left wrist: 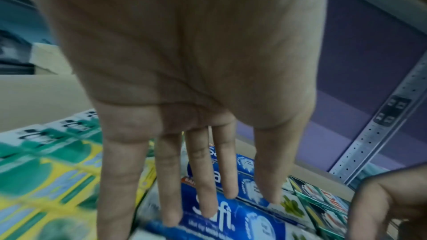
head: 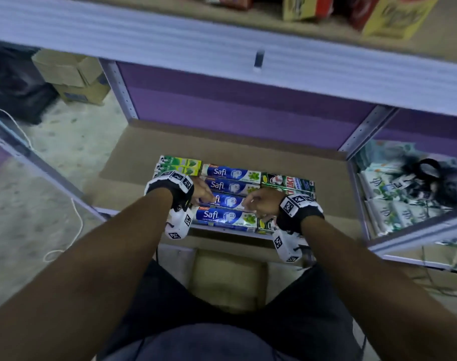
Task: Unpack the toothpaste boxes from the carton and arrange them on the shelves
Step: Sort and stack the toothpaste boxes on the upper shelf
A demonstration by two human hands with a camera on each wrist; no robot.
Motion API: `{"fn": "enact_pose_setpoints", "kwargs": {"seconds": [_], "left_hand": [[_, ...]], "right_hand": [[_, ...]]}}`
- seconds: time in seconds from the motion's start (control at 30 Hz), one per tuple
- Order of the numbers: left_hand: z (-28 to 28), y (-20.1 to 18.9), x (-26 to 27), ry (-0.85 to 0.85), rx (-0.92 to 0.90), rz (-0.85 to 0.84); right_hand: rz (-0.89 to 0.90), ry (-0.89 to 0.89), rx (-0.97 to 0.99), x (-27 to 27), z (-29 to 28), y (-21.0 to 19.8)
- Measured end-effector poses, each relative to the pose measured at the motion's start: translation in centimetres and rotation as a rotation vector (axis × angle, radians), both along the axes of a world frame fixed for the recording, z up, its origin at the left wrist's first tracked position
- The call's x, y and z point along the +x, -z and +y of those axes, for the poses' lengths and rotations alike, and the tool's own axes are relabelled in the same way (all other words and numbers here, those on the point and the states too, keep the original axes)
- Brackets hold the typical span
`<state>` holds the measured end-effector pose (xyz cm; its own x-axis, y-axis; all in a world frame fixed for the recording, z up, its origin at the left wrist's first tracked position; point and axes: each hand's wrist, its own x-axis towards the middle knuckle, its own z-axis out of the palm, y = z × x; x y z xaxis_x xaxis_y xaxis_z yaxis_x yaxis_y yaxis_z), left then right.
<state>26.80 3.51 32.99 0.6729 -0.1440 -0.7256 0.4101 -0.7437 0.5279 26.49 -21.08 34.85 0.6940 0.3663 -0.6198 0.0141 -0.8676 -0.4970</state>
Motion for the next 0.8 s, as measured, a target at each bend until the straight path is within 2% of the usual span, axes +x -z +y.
{"fn": "enact_pose_setpoints", "kwargs": {"seconds": [0.1,0.23,0.4,0.53,0.6,0.7,0.8], "left_hand": [[0.1,-2.4,-2.1,-0.045,0.023,0.042],[0.0,-6.3,-4.7,-0.055,0.007,0.064],[-0.4,-11.4,-7.3,-0.191,-0.093,0.098],[-0.6,-14.8,-8.6,-0.310,-0.200,0.091],[-0.6,-16.7,-9.3,-0.362,-0.236,0.100],[-0.4,-19.2,-10.4,-0.380,-0.290,0.104],[-0.2,-20.9,-11.3,-0.359,-0.349,0.063]], "right_hand": [[0.154,0.155,0.099,-1.6,-0.7,-2.1],[0.298,0.260,0.156,-3.9,-1.5,-5.8],[0.226,0.328,0.099,-6.8,-0.9,-9.6],[0.428,0.450,0.221,-8.0,-1.0,-13.2],[0.394,0.470,0.216,-8.6,-1.3,-14.1],[0.453,0.539,0.296,-9.9,-1.5,-15.9],[0.369,0.536,0.304,-11.0,-1.9,-17.0]]}}
